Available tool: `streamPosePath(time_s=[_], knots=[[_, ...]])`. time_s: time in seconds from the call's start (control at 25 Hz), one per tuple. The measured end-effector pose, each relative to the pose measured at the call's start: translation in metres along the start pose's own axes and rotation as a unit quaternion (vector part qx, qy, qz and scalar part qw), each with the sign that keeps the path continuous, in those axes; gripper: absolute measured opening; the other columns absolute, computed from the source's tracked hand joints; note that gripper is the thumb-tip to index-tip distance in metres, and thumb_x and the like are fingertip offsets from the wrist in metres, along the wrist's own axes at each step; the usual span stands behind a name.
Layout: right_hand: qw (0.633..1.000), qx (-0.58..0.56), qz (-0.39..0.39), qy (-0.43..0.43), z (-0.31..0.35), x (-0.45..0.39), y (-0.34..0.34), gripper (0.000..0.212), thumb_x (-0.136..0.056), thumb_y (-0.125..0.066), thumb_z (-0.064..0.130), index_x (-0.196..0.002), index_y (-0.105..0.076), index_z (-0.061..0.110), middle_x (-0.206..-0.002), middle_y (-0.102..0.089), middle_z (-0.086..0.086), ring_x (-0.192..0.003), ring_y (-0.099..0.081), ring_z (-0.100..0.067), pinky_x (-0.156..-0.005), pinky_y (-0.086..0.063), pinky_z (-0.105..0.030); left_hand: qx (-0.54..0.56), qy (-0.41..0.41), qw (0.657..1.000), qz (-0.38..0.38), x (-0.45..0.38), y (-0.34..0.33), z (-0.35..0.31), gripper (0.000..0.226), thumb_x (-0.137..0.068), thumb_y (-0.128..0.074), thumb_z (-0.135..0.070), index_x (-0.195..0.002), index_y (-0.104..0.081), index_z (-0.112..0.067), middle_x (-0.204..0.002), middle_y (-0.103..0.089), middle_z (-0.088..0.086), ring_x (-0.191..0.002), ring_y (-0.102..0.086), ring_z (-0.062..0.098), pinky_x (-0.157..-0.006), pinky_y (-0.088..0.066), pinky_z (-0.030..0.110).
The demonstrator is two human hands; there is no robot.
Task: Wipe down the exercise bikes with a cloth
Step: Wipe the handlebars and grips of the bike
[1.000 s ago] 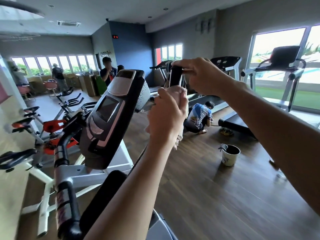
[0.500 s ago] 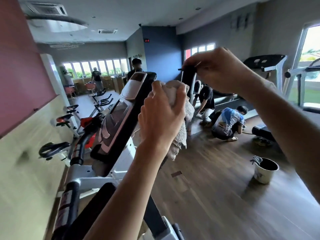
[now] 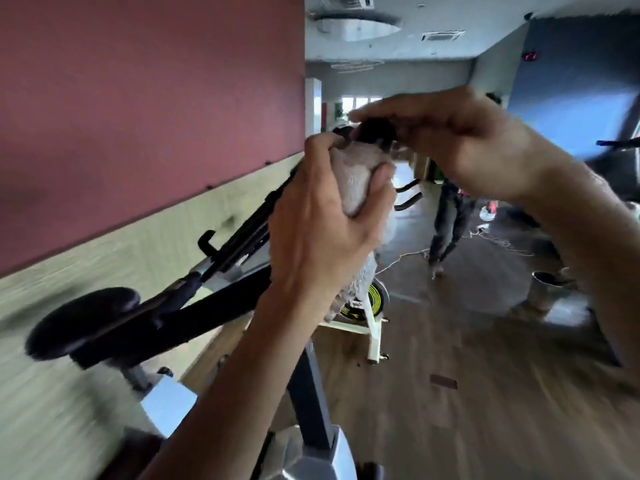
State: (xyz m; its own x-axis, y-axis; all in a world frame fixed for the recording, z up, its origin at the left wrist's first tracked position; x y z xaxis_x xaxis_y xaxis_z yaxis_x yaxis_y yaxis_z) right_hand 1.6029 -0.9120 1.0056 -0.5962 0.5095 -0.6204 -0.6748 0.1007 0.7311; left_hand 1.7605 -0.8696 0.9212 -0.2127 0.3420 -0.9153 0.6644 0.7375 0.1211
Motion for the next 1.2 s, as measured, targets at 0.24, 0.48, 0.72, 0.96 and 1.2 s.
streamPosePath(time_s=[0.24, 0.48, 0.72, 0.96, 1.2], knots=[[0.996, -0.055, 0.024, 0.068, -0.018, 0.000, 0.001, 0.038, -0.105, -0.046, 0.008, -0.135, -0.064, 0.022, -0.121, -0.070, 0.014, -0.110, -0.063, 0.003, -0.095, -0.048, -0.020, -0.060, 0.016, 0.998, -0.017, 0.005, -0.006, -0.008, 0.040, -0.095, -0.062, -0.047, -0.110, -0.053, -0.011, -0.082, -0.069, -0.002, -0.064, -0.067, 0.018, -0.052, -0.054, 0.040], [0.973, -0.072, 0.031, 0.217, -0.042, -0.022, 0.004, 0.031, -0.104, -0.050, 0.013, -0.128, -0.068, 0.014, -0.118, -0.072, 0.005, -0.107, -0.067, -0.004, -0.093, -0.052, -0.019, -0.192, 0.025, 0.977, -0.091, 0.010, -0.023, -0.017, 0.040, -0.095, -0.057, -0.051, -0.108, -0.049, -0.014, -0.080, -0.066, -0.002, -0.068, -0.063, 0.024, -0.058, -0.052, 0.043], [0.927, -0.146, 0.038, 0.344, -0.073, -0.040, -0.007, 0.031, -0.105, -0.055, 0.023, -0.134, -0.065, 0.022, -0.128, -0.067, 0.015, -0.119, -0.059, 0.006, -0.107, -0.046, -0.021, -0.324, 0.033, 0.929, -0.179, 0.021, -0.046, -0.028, 0.041, -0.097, -0.056, -0.052, -0.113, -0.046, -0.016, -0.084, -0.062, -0.003, -0.073, -0.061, 0.021, -0.062, -0.052, 0.040], [0.907, -0.108, 0.039, 0.405, -0.070, -0.061, -0.003, 0.025, -0.105, -0.052, 0.023, -0.110, -0.075, 0.014, -0.106, -0.075, -0.013, -0.101, -0.069, -0.031, -0.096, -0.053, -0.046, -0.458, 0.022, 0.859, -0.228, 0.013, -0.072, -0.038, 0.056, -0.096, -0.061, -0.052, -0.129, -0.048, -0.010, -0.111, -0.058, 0.003, -0.090, -0.057, 0.018, -0.069, -0.046, 0.033], [0.901, -0.133, 0.030, 0.411, -0.074, -0.061, -0.006, 0.026, -0.105, -0.053, 0.026, -0.119, -0.074, 0.030, -0.115, -0.075, 0.002, -0.110, -0.067, -0.020, -0.103, -0.046, -0.031, -0.551, -0.015, 0.780, -0.297, 0.033, -0.086, -0.008, 0.080, -0.097, -0.056, -0.053, -0.153, -0.032, -0.003, -0.145, -0.054, 0.013, -0.122, -0.061, 0.027, -0.087, -0.056, 0.036]])
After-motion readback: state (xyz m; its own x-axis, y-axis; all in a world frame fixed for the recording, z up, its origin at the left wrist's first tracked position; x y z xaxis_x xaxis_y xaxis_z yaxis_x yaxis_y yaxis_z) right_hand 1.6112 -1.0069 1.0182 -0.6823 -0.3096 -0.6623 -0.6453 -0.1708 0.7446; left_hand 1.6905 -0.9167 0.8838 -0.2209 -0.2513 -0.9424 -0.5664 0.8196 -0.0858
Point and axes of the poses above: each hand's wrist, its own x-axis away from the middle knuckle, its own y-axis out of the back of the hand, z = x × y, the point moved 1 cm from there along -x, towards the middle knuckle
